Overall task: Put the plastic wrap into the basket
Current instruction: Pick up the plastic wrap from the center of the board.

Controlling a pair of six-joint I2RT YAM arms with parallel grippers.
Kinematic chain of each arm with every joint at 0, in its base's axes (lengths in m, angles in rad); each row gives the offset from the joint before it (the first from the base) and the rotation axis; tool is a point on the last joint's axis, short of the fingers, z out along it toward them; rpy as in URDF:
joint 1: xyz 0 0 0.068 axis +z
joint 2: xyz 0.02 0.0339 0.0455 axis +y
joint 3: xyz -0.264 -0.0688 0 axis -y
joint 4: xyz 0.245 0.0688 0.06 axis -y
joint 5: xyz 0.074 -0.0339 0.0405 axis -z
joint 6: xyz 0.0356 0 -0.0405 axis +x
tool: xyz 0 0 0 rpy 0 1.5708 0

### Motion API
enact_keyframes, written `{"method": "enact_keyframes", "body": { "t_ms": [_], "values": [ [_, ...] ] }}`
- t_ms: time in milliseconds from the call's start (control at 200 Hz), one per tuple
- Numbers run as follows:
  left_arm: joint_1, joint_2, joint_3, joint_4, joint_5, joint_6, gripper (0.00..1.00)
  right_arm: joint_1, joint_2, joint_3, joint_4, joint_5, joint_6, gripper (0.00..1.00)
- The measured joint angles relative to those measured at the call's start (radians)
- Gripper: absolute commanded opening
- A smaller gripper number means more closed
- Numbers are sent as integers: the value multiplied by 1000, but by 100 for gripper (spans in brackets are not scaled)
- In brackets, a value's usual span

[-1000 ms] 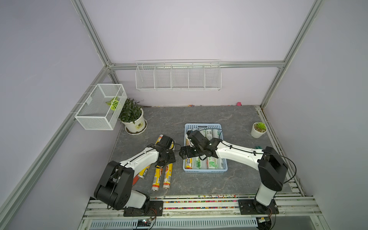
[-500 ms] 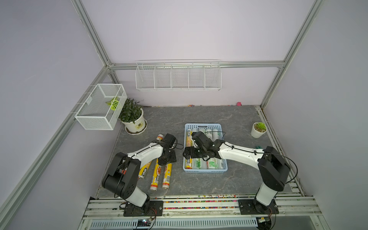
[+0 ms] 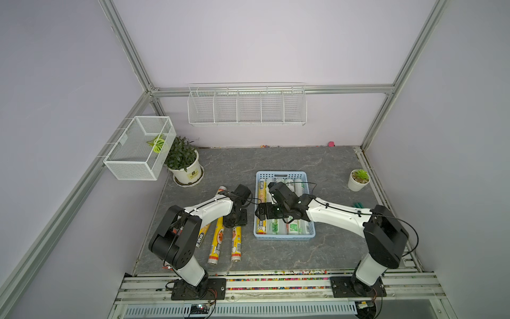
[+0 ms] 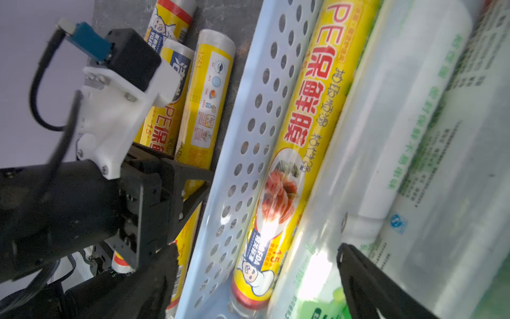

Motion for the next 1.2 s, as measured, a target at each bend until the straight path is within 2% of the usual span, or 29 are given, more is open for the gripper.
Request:
{"method": "enact_keyframes", "body": {
  "t_ms": [300, 440, 585, 785, 960, 1200],
  "values": [
    [0, -107, 49, -49, 26, 15, 22, -7, -68, -32, 2, 27, 0, 96],
    [0, -182, 97, -66, 39, 20, 13, -8, -106, -60, 7, 50, 0, 96],
    [0, -233, 164, -68, 68, 21, 12, -12, -175, -98, 11, 103, 6, 96],
    [0, -312, 186, 85, 216, -1, 12, -23, -327, -171, 5, 243, 44, 97],
    [-20, -240, 212, 255, 362, -73, 13, -94, -422, -220, -14, 299, 66, 97],
    [-89, -61, 275, 391, 456, -187, 13, -264, -500, -317, -55, 245, 87, 97]
  ]
}}
